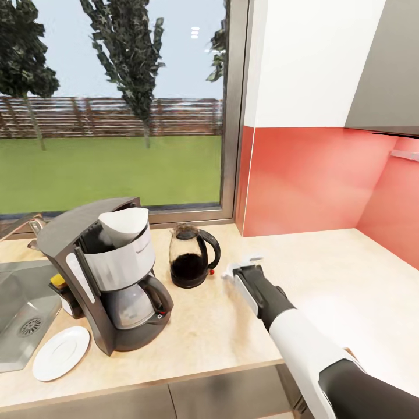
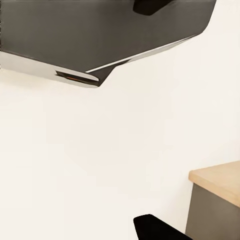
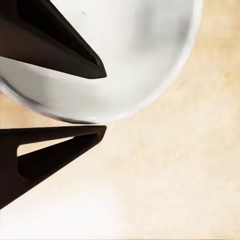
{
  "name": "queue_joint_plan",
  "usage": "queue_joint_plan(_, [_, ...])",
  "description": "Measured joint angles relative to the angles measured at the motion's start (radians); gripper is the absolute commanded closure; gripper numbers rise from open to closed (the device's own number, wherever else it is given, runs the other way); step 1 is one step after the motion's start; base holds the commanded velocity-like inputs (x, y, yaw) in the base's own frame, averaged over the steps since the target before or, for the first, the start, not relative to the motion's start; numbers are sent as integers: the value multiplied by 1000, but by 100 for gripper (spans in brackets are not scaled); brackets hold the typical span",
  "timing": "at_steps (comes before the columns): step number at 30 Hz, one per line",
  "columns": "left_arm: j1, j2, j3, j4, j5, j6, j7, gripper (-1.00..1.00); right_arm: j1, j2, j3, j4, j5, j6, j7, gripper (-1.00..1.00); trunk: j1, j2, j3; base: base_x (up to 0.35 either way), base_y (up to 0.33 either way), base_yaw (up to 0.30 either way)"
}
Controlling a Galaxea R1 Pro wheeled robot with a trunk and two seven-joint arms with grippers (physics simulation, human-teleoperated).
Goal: Set up a coffee station on the kitchen countertop: keep the coffee maker on the countertop, move the bottle of coffee from the kitchen shelf to the counter next to the coffee maker, place a paper coffee filter on top of the coffee maker, put the saucer next to the coffee maker with the coffee cup on the saucer, and place the electric kettle next to the coffee maker.
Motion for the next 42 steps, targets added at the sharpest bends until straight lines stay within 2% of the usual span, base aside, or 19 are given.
queue_joint_plan(6, [-1, 5, -1, -2, -1, -2, 2, -100, 0, 0, -1, -105, 1, 3, -3, 100, 0, 0, 0, 0, 0, 0])
queue_joint_plan(9, [-1, 5, -1, -4, -2, -7, 2, -100, 0, 0, -2, -123, 4, 3, -3, 100, 0, 0, 0, 0, 0, 0])
queue_joint_plan(19, [-2, 1, 1, -9, -4, -4, 2, -100, 0, -4, -3, -126, 6, 4, -3, 100, 0, 0, 0, -6, -3, 0])
queue_joint_plan(28, [-3, 0, 2, -11, -3, -2, 1, -100, 0, -4, -3, -124, 6, 4, -3, 100, 0, 0, 0, -119, -190, 0])
queue_joint_plan(36, [-3, -4, 1, -11, -4, -2, 1, -100, 0, -3, -3, -124, 6, 3, -3, 100, 1, 0, 0, -188, -209, 0])
queue_joint_plan(42, [-2, -5, 2, -12, -4, -2, 2, -100, 0, -2, -3, -124, 6, 3, -3, 100, 1, 0, 0, -313, -45, 0])
